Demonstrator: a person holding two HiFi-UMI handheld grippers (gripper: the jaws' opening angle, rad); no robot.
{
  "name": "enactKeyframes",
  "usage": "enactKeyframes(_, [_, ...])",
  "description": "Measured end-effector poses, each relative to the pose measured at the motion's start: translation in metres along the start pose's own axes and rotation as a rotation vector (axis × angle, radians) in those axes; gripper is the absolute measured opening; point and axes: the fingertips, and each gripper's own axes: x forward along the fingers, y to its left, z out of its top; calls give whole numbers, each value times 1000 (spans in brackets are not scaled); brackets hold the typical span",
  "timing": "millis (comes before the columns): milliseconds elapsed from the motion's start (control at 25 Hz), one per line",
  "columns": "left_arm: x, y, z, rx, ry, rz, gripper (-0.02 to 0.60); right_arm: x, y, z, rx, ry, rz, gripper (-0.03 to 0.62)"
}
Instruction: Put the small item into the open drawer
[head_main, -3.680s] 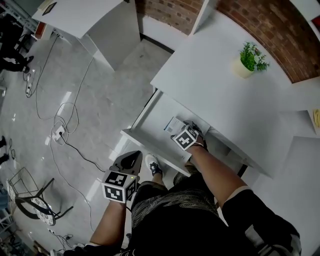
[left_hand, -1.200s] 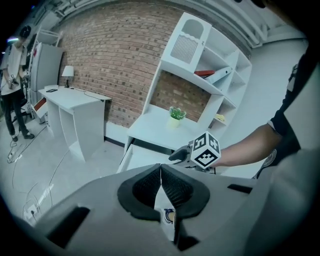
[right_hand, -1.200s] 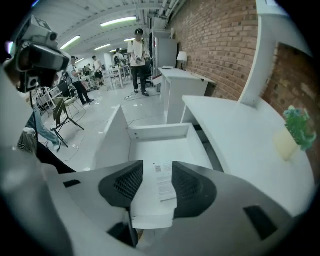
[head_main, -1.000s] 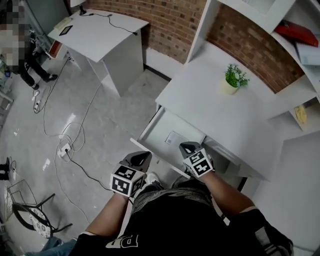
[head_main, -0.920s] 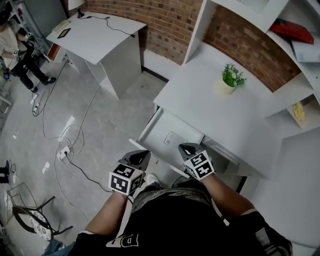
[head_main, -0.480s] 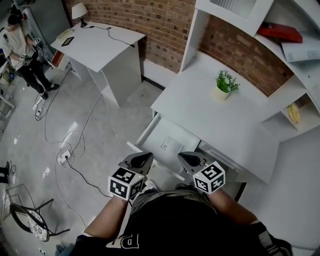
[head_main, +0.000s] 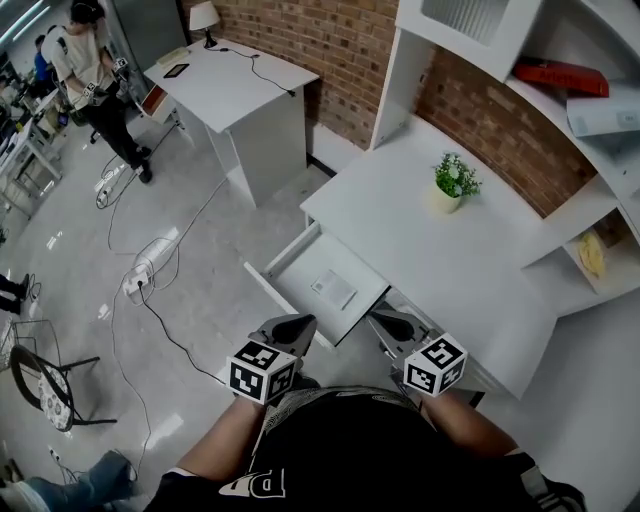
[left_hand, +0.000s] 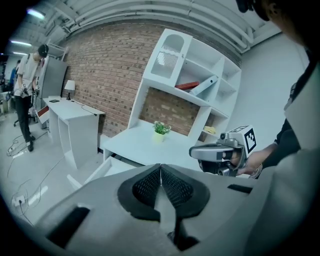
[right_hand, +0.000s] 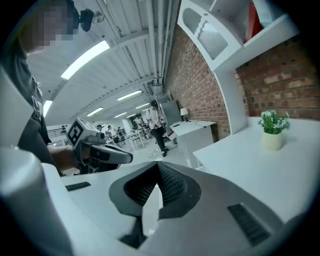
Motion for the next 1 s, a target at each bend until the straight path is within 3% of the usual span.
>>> enactKeyframes(160, [6, -45, -11, -15, -43, 30, 17, -40, -2, -19, 6, 8, 44, 5])
enactKeyframes(520, [3, -118, -53, -46, -52, 118, 17, -110, -6, -65, 7, 66, 70, 3])
enactKeyframes(760, [-4, -134, -65, -67, -27, 144, 17, -125, -1, -69, 5, 78, 77, 5])
enactKeyframes(1000, [-5, -137, -63, -28, -34, 145, 17, -125, 4, -73, -13, 81, 76, 5])
